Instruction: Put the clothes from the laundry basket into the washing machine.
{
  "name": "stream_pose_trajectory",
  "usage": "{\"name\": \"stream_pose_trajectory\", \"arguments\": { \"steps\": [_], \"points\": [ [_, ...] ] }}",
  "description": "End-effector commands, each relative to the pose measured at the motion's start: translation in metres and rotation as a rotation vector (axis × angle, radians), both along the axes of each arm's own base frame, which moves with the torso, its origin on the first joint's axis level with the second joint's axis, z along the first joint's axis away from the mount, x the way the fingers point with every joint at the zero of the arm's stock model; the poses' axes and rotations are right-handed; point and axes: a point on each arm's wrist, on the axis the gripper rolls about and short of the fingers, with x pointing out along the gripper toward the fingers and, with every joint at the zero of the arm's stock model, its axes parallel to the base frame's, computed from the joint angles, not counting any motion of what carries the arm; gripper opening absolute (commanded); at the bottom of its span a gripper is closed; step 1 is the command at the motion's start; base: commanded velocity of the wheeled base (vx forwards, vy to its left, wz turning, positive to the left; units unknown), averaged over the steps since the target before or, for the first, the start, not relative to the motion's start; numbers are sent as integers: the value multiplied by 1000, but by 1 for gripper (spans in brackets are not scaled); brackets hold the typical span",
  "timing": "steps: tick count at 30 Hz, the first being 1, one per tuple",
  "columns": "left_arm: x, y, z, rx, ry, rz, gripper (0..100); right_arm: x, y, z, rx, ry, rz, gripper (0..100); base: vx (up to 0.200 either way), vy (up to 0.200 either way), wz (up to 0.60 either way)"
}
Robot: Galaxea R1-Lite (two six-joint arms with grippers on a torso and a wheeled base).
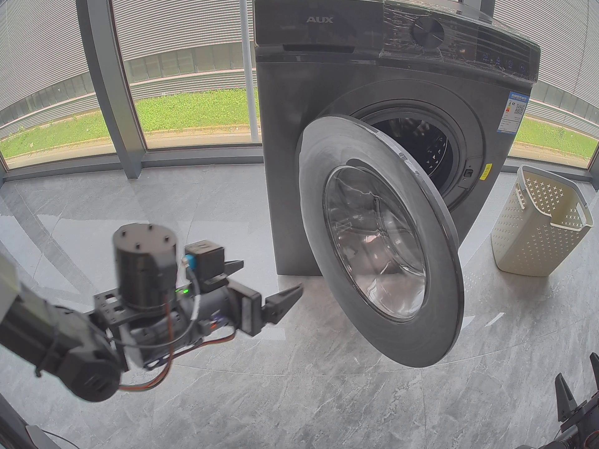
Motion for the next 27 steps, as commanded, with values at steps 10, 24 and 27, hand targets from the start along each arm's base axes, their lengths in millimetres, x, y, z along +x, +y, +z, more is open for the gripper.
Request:
{"name": "stream_pose_trajectory", "arguments": {
  "steps": [10, 24, 27],
  "points": [
    [-143, 123, -7, 0, -133, 103, 100, 0, 0, -3, 0, -6, 1, 100, 0, 0, 0],
    [-197, 155, -17, -34, -172, 128, 100, 0, 0, -3, 0, -6, -1, 100, 0, 0, 0],
    [-214, 166, -27, -46, -194, 196, 100, -1, 0, -3, 0, -7, -2, 100, 0, 0, 0]
  ]
}}
